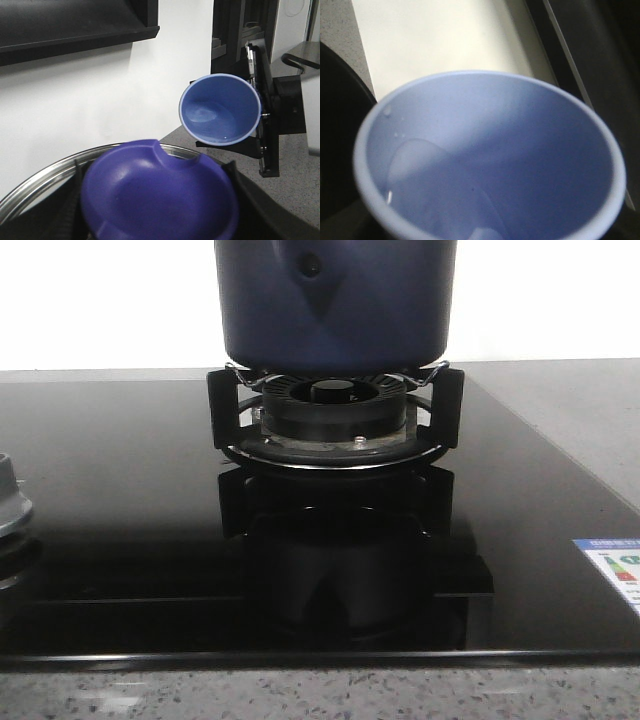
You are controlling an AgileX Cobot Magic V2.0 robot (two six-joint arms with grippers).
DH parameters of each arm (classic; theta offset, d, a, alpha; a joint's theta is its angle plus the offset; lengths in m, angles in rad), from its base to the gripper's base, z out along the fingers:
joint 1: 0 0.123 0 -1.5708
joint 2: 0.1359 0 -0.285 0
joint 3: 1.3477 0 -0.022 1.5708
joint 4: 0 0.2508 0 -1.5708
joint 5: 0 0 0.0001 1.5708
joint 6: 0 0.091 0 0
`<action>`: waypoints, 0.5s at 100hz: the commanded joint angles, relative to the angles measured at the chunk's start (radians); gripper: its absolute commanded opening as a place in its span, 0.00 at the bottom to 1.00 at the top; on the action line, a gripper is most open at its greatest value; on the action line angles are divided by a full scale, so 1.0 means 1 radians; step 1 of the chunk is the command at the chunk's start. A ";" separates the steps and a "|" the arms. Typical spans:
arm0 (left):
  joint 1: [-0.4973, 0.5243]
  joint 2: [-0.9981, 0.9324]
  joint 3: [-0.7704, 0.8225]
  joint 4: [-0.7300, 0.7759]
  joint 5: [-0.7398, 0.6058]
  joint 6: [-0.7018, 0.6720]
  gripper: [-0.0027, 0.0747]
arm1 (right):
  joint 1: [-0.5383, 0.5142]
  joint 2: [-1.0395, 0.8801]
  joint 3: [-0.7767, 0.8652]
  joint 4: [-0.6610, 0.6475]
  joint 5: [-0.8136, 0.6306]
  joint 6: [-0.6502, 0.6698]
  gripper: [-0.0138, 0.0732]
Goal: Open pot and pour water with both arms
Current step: 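Tilt the cup with the right gripper to pour water into the pot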
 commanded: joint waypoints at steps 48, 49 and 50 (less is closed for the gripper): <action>-0.008 -0.025 -0.031 -0.098 0.013 -0.003 0.36 | 0.016 -0.025 -0.043 -0.121 -0.020 -0.029 0.48; -0.008 -0.025 -0.031 -0.098 0.013 -0.003 0.36 | 0.016 -0.025 -0.043 -0.121 -0.020 -0.029 0.48; -0.008 -0.025 -0.031 -0.098 0.013 -0.003 0.36 | 0.016 -0.025 -0.043 -0.121 -0.019 -0.029 0.48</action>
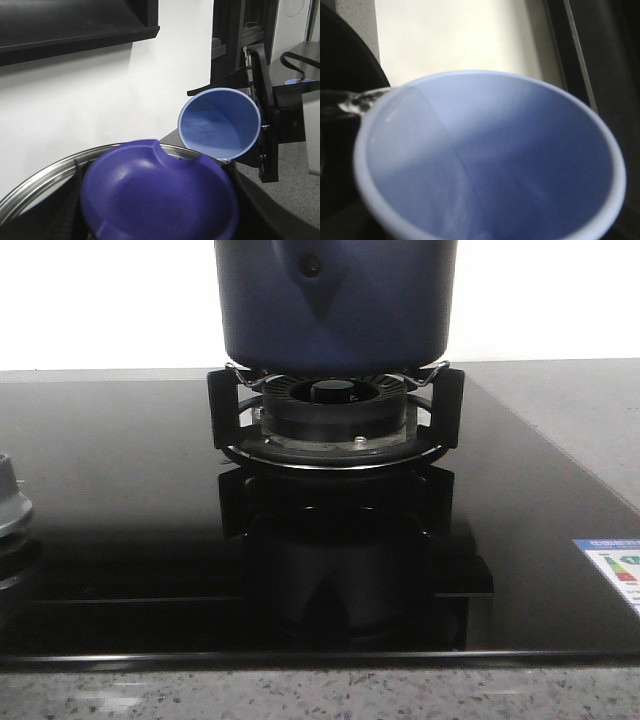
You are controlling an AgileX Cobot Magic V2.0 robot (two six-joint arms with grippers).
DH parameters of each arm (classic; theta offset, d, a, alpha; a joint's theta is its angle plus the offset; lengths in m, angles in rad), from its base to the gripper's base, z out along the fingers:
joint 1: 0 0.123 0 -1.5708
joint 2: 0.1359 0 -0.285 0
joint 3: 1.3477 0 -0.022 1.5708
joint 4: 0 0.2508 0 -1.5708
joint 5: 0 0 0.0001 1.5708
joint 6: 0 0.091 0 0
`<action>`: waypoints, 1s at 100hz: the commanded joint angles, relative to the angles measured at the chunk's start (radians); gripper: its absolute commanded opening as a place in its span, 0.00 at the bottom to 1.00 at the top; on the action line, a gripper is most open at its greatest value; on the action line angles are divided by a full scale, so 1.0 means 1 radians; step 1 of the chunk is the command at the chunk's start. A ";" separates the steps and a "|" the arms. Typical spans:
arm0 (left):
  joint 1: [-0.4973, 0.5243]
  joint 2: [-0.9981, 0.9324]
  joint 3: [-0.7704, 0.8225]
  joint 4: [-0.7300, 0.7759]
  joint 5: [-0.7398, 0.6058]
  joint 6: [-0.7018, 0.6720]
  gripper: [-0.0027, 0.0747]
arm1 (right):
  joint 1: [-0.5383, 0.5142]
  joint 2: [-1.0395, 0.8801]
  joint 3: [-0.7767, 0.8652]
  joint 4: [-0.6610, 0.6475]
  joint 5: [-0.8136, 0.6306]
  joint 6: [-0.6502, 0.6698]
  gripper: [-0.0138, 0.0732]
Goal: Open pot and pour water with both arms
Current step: 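Tilt the cup with the right gripper to pour water into the pot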
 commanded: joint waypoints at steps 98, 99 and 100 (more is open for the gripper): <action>-0.008 -0.025 -0.031 -0.098 0.031 -0.003 0.36 | -0.002 0.036 -0.143 -0.321 0.072 -0.018 0.48; -0.008 -0.025 -0.031 -0.098 0.031 -0.003 0.36 | -0.002 0.036 -0.143 -0.325 0.072 -0.018 0.48; -0.008 -0.025 -0.031 -0.098 0.031 -0.003 0.36 | -0.002 0.036 -0.143 -0.331 0.073 -0.018 0.48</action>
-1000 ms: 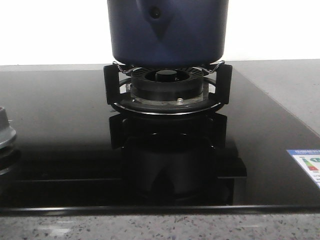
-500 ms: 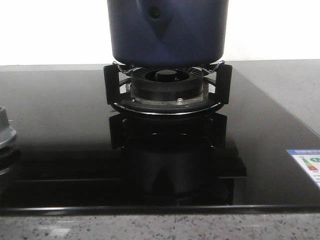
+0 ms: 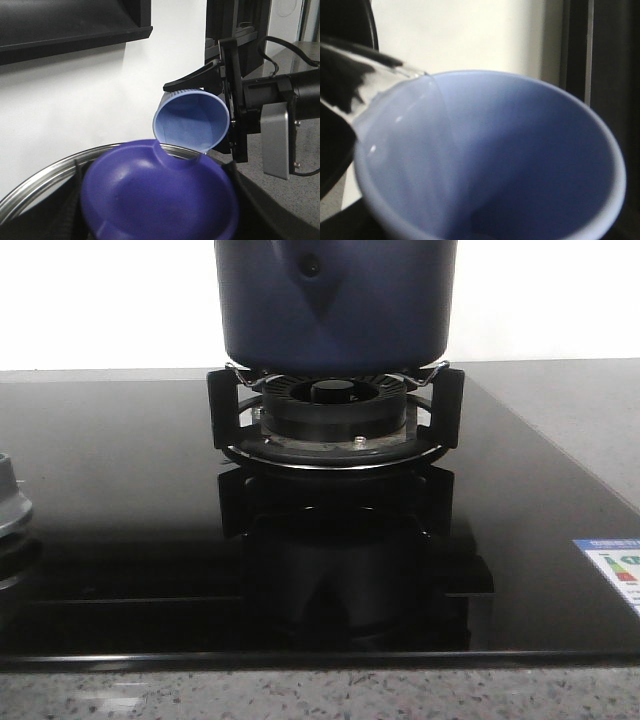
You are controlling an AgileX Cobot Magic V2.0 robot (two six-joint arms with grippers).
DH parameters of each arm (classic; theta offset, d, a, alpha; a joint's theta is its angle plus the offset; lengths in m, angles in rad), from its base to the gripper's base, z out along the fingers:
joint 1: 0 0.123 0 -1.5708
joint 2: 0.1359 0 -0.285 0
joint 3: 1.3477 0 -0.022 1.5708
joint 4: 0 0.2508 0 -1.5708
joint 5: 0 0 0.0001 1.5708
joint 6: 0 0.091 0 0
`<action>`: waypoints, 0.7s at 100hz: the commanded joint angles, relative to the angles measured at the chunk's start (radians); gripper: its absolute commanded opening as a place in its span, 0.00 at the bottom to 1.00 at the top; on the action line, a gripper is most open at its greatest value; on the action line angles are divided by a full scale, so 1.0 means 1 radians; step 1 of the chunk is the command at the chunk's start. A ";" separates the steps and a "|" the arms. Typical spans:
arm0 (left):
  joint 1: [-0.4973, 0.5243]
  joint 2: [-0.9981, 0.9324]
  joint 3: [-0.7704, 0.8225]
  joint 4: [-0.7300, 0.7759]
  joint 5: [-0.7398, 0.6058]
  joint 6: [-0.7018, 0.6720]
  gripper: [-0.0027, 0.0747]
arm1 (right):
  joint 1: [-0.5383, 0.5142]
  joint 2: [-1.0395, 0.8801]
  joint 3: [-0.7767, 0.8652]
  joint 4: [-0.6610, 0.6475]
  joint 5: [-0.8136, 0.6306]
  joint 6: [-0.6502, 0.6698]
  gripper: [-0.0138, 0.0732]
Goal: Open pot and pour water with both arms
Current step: 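Tilt the cup with the right gripper to pour water into the pot, then turn the cup upright and carry it back to the counter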
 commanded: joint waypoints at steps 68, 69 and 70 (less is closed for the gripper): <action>-0.008 -0.025 -0.031 -0.098 0.009 -0.003 0.36 | -0.002 -0.031 -0.108 -0.244 0.020 -0.007 0.48; -0.008 -0.025 -0.031 -0.098 0.009 -0.003 0.36 | -0.002 -0.031 -0.110 -0.248 0.020 -0.007 0.48; -0.008 -0.025 -0.031 -0.098 0.009 -0.003 0.36 | -0.002 -0.031 -0.110 -0.256 0.020 -0.007 0.48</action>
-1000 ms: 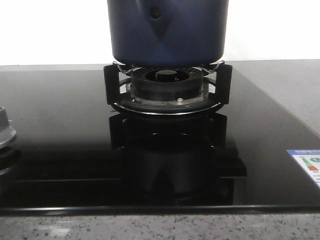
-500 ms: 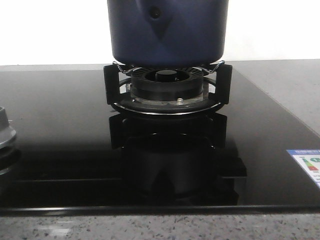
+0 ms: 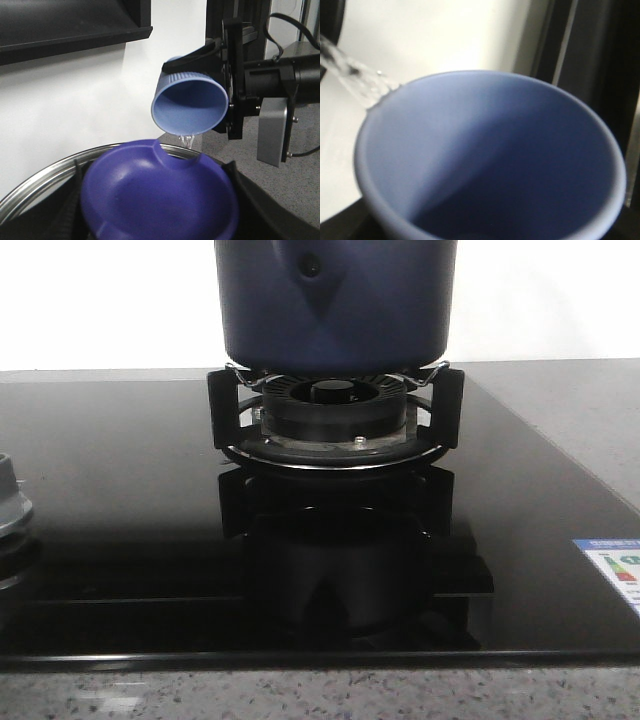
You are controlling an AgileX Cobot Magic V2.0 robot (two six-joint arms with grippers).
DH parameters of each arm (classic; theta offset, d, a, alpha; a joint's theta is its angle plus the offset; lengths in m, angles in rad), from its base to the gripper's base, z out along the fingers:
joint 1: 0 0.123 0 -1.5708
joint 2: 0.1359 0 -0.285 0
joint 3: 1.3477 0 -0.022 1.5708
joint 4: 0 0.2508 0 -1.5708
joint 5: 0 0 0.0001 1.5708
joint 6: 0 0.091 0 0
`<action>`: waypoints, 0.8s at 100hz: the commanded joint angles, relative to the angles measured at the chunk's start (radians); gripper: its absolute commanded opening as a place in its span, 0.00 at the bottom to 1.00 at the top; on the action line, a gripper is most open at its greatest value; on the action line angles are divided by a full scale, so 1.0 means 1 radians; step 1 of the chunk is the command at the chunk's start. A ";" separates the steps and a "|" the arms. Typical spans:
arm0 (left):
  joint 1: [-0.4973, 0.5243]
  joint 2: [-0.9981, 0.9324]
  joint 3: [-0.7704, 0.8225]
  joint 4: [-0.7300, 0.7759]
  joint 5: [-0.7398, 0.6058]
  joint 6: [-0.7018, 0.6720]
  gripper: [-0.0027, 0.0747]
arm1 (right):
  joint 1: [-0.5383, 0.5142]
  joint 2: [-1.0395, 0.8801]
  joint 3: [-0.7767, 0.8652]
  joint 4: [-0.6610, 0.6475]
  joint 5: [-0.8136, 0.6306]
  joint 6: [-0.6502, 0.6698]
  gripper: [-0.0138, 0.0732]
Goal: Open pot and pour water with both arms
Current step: 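Turn the cup upright and carry it back to the counter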
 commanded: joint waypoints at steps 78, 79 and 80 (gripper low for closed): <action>-0.008 -0.025 -0.031 -0.098 0.009 -0.003 0.36 | 0.086 0.019 -0.047 -0.274 0.073 -0.007 0.48; -0.008 -0.025 -0.031 -0.098 0.009 -0.003 0.36 | 0.086 0.019 -0.047 -0.274 0.073 -0.007 0.48; -0.008 -0.025 -0.031 -0.098 0.009 -0.003 0.36 | 0.086 0.019 -0.047 -0.274 0.073 -0.007 0.48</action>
